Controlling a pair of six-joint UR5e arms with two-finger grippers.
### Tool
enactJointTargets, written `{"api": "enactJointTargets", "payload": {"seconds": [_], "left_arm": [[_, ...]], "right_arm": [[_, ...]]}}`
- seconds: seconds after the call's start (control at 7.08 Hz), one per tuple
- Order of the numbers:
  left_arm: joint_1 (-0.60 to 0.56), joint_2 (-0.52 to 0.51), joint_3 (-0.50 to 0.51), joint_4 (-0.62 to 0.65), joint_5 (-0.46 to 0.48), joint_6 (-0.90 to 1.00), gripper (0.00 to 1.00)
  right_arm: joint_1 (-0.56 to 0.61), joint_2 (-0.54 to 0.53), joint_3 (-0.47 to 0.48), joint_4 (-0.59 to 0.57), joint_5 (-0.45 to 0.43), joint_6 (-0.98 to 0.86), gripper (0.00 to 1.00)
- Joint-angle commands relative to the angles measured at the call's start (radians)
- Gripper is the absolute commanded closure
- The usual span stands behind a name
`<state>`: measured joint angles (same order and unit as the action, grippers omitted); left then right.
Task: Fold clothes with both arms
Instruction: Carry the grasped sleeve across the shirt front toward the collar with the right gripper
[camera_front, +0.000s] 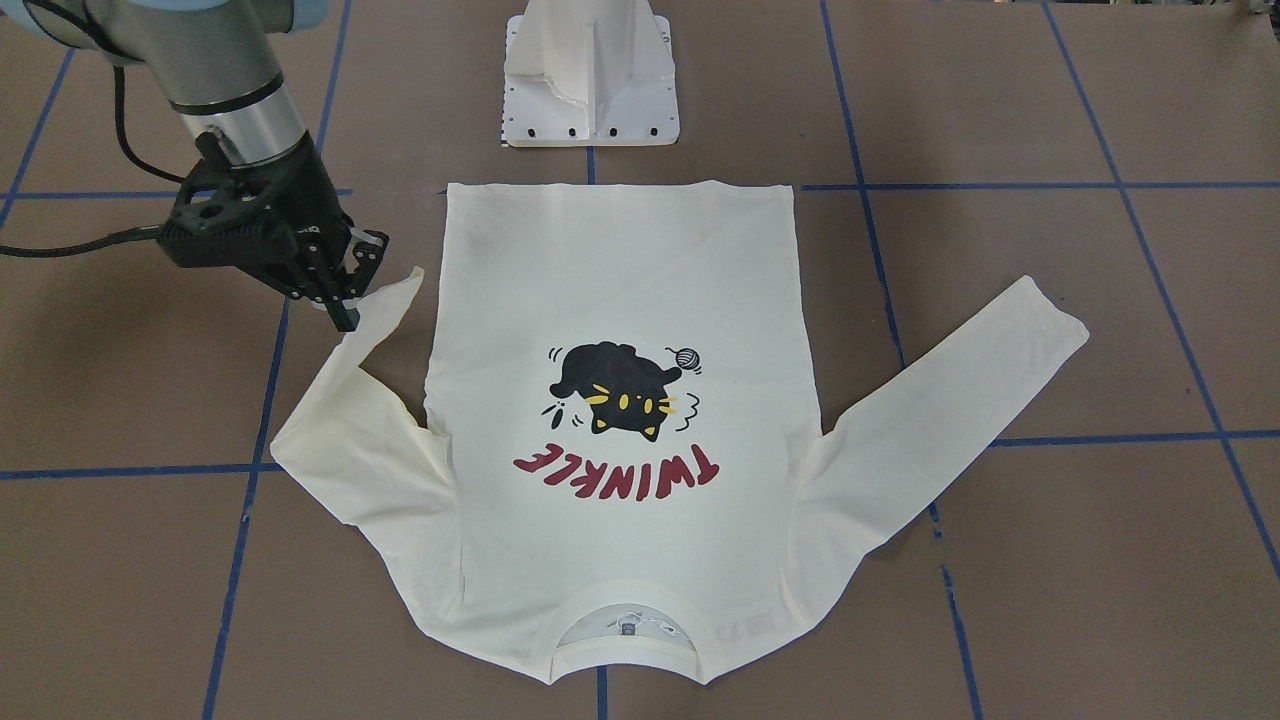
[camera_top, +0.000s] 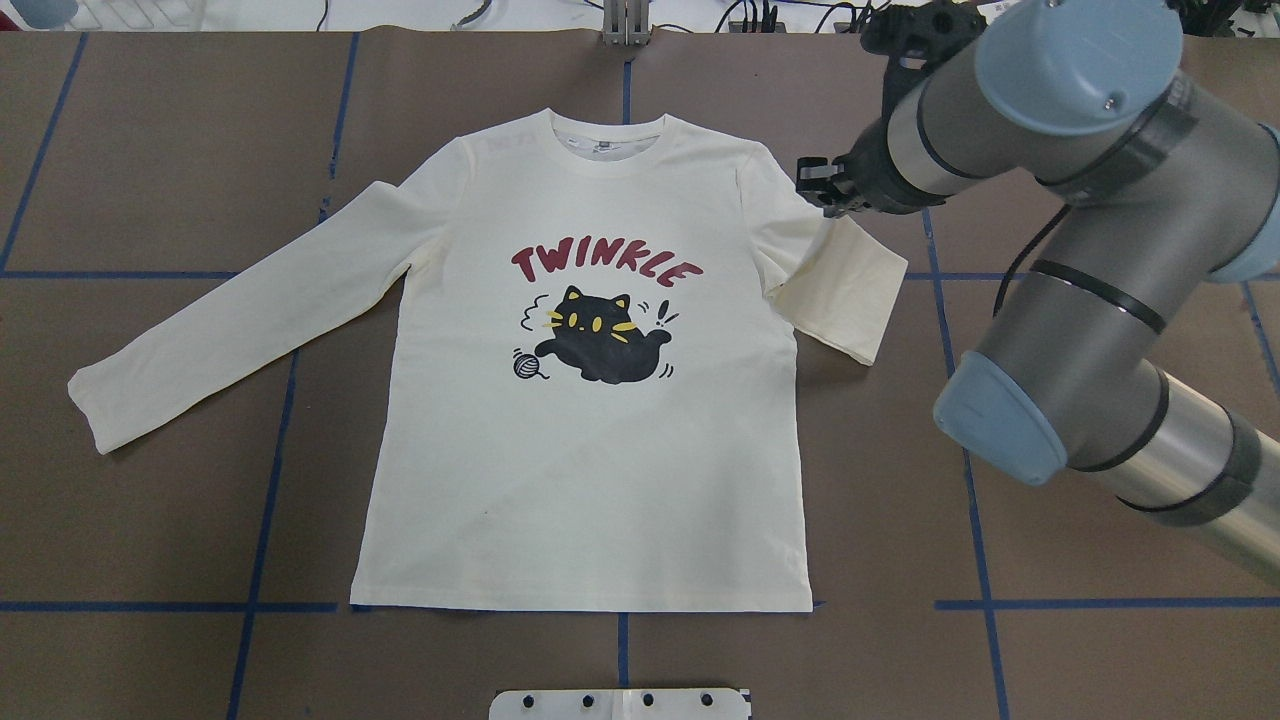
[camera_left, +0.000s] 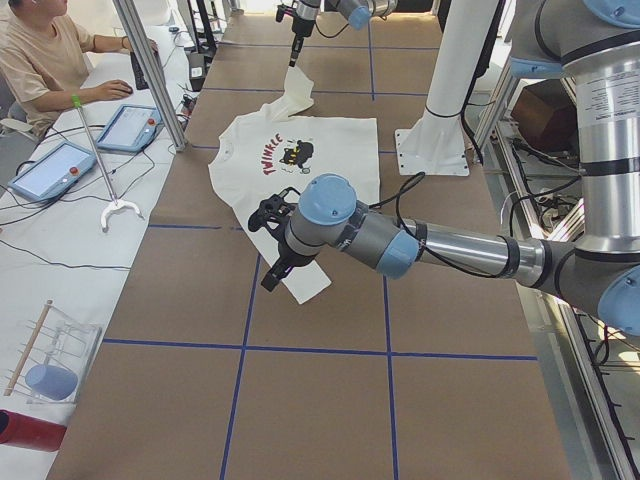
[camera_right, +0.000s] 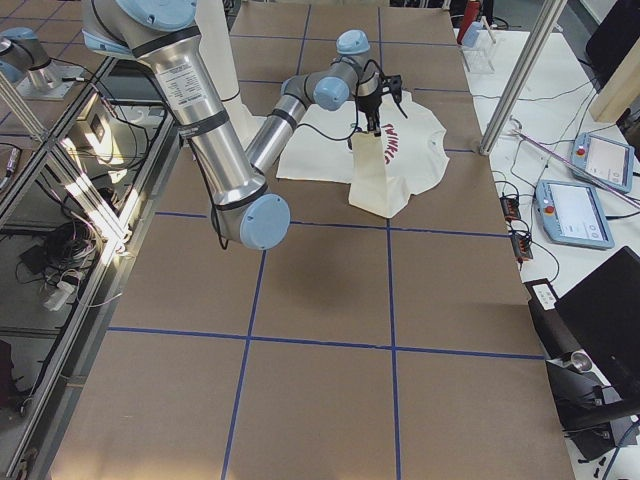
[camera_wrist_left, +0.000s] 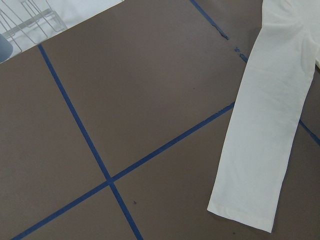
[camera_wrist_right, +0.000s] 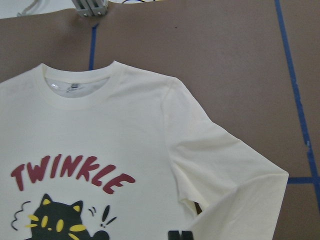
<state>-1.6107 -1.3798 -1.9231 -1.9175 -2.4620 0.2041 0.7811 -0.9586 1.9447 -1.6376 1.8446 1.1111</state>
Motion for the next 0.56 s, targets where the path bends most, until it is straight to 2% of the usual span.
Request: {"api": "enactJointTargets", "payload": {"seconds": [0.0,0.14,0.28,0.42], "left_arm": [[-0.002,0.001,0.003,0.000,0.000,-0.002,0.00],[-0.002,0.001,0.006,0.000,0.000,0.000,0.00],[-0.002,0.001,0.006,0.002,0.000,0.000,0.00],[-0.002,0.002,0.007,0.000,0.000,0.000,0.00]], "right_arm": [[-0.060,0.221,-0.146,-0.016,-0.039,0.030,1.00],[-0.116,0.373,-0.318,-0.015,-0.123,0.115,1.00],[-0.158,0.543,-0.540,-0.013,-0.155,0.174,1.00],[-0.210,0.643,-0.729,0.077,-0.218,0.256,1.00]]}}
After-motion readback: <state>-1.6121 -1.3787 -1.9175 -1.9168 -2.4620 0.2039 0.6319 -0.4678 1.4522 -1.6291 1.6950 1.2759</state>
